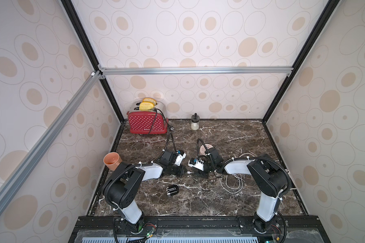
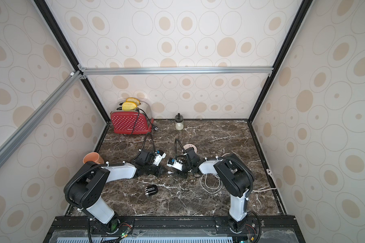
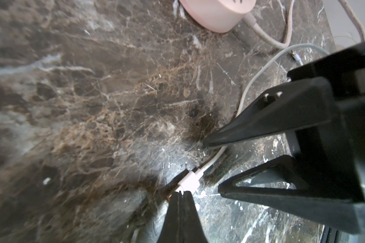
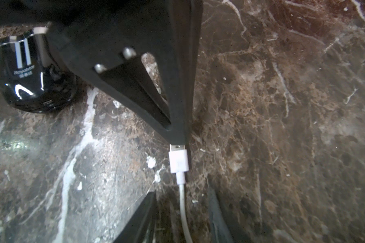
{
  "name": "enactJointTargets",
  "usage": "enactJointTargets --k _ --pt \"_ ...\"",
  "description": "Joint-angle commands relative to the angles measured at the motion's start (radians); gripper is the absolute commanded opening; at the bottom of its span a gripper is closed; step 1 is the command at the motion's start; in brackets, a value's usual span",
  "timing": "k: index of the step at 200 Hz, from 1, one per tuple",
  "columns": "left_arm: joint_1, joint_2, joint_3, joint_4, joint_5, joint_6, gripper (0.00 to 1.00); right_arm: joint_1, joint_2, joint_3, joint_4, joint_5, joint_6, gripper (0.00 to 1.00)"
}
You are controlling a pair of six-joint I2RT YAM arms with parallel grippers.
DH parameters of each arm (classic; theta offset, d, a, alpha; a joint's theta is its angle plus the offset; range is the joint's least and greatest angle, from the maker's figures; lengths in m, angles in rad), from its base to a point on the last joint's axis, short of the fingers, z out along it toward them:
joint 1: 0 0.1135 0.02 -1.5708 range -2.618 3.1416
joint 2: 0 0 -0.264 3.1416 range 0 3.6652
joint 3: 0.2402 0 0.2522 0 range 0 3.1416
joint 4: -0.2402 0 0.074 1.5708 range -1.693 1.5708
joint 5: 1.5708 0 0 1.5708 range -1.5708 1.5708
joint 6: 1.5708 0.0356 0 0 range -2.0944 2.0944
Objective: Charge the electric shaver
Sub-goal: Pick up the charging cable from the center of the board.
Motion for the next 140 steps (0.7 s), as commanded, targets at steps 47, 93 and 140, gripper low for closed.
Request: enactJointTargets --k 47,93,140 --pt "0.007 0.050 0.051 0.010 0.003 -0.006 0.00 0.007 0.024 0.025 -0.053 -0.013 -0.041 0.45" --pt "0.007 0.050 0.045 -0.016 -0.001 0.010 0.00 0.007 0.043 0.039 -0.061 -0.014 -0.031 0.42" --pt "0.006 0.043 0.039 -0.020 -0.011 0.011 0.00 0.008 0.068 0.076 -0.128 -0.007 -0.039 0.38"
